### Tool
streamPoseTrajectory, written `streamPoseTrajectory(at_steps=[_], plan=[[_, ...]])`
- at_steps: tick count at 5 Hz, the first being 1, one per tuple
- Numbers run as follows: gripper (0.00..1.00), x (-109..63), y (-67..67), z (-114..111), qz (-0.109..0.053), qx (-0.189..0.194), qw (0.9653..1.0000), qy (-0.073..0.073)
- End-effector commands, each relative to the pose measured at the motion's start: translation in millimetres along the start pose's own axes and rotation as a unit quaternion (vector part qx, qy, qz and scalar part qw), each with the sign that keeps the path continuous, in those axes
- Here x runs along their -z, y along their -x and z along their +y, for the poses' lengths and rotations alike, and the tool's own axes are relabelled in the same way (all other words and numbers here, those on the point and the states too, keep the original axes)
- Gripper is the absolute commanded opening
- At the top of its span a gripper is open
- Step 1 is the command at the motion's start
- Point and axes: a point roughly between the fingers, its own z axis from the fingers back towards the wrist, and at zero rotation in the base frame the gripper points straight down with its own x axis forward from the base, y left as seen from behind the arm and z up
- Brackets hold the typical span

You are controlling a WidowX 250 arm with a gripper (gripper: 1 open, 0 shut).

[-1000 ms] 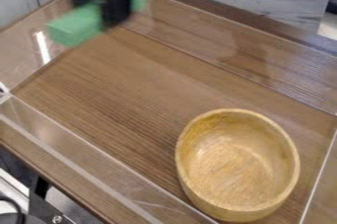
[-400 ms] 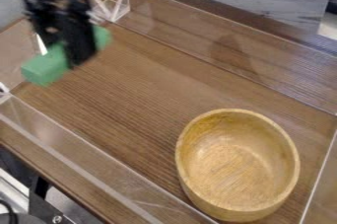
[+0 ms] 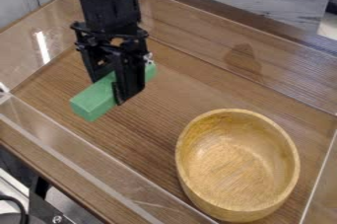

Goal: Remove the green block from inside the brown bowl and put it on the table

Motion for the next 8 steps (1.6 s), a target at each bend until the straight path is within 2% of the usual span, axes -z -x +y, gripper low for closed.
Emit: streamPoseTrajectory(at_steps=[1, 3, 8], plan=[[0.00, 5.1, -5.7, 0.5, -0.021, 0.010, 0.9997, -0.009], [0.00, 25.0, -11.6, -0.5, -0.026, 0.007, 0.9996, -0.013], [0.00, 41.1, -18.6, 4.3, -0.031, -0.008, 0.9994, -0.008]])
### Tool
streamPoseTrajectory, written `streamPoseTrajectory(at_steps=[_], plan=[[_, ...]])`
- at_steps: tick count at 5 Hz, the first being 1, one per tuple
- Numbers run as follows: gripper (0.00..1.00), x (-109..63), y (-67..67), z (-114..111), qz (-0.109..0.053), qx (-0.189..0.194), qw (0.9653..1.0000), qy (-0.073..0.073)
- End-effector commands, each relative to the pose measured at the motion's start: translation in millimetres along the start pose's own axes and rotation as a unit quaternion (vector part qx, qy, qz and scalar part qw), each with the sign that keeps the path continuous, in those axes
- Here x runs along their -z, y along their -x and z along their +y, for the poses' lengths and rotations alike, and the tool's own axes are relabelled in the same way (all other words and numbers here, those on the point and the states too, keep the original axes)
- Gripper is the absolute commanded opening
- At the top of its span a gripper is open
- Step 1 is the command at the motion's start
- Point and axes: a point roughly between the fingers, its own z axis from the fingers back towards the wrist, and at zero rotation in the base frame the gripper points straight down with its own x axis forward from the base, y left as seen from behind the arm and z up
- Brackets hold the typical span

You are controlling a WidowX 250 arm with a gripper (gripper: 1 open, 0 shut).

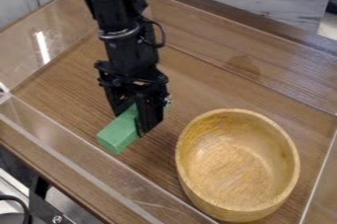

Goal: Remove the green block from inside the brown bowl and put it on the table

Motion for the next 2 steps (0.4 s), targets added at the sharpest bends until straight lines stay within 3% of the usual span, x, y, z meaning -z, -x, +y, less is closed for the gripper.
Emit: streamPoseTrajectory(at_steps=[1, 2], plan=[[0.00, -6.9, -5.6, 1.5, -0.015, 0.002, 0.9999, -0.003], [0.00, -7.3, -6.9, 3.2, -0.016, 0.001, 0.9999, -0.002]])
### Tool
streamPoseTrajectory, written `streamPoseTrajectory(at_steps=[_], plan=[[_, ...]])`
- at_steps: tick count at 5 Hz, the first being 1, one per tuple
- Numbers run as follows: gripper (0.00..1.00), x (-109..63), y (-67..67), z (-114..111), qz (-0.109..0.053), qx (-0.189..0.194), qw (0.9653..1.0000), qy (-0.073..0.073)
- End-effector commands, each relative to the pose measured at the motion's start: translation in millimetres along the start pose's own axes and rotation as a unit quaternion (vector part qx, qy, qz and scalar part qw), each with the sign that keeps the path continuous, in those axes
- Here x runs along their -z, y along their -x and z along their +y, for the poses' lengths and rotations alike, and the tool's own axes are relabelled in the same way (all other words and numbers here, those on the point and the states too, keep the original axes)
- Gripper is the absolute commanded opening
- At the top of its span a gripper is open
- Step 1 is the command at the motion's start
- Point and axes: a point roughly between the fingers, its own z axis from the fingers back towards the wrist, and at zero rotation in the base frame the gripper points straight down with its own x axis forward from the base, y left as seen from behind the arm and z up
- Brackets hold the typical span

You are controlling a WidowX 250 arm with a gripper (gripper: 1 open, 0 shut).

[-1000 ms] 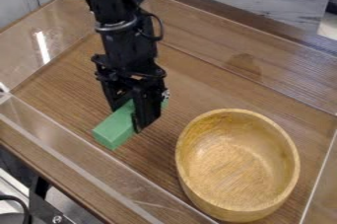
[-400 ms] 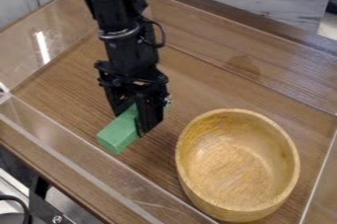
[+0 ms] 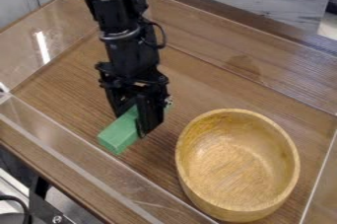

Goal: Remove the green block from inside the brown bowl and put it on the table

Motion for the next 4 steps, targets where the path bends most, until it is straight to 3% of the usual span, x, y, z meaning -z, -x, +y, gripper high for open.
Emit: streamPoseTrajectory(at_steps=[1, 4], plan=[[0.00, -9.5, -8.0, 3.8, -0.020, 0.000, 0.9998, -0.004], [0.00, -11.2, -11.4, 8.4, -0.023, -0.003, 0.9997, 0.000]])
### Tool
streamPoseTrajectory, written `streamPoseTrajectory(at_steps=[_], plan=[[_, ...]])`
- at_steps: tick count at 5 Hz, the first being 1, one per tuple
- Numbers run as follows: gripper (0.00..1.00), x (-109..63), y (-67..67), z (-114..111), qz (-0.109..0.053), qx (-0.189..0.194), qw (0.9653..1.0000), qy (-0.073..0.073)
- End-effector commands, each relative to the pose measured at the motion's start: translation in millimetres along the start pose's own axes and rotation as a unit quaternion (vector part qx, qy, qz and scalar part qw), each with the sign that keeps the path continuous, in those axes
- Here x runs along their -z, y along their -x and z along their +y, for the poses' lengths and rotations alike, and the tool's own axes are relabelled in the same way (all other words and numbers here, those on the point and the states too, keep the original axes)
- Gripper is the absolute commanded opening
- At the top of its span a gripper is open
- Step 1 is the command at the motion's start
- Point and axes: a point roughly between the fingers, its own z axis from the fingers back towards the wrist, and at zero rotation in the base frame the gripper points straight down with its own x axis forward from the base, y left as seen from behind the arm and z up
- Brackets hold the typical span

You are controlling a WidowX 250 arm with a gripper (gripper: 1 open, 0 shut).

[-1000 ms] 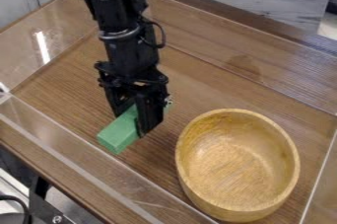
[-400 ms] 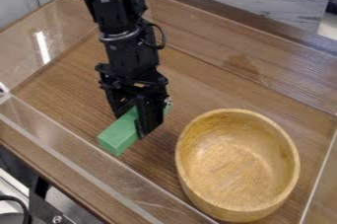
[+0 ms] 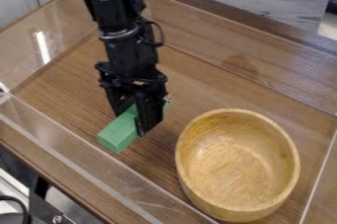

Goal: Remove the green block from inside the brown bowl and put it on the table

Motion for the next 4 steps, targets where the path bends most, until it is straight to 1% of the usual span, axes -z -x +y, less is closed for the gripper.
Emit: streamPoseTrajectory(at_steps=[1, 4], plan=[[0.00, -12.0, -9.7, 2.8, -0.023, 0.001, 0.9997, -0.005], [0.00, -14.4, -13.5, 6.1, -0.028, 0.000, 0.9996, 0.000]])
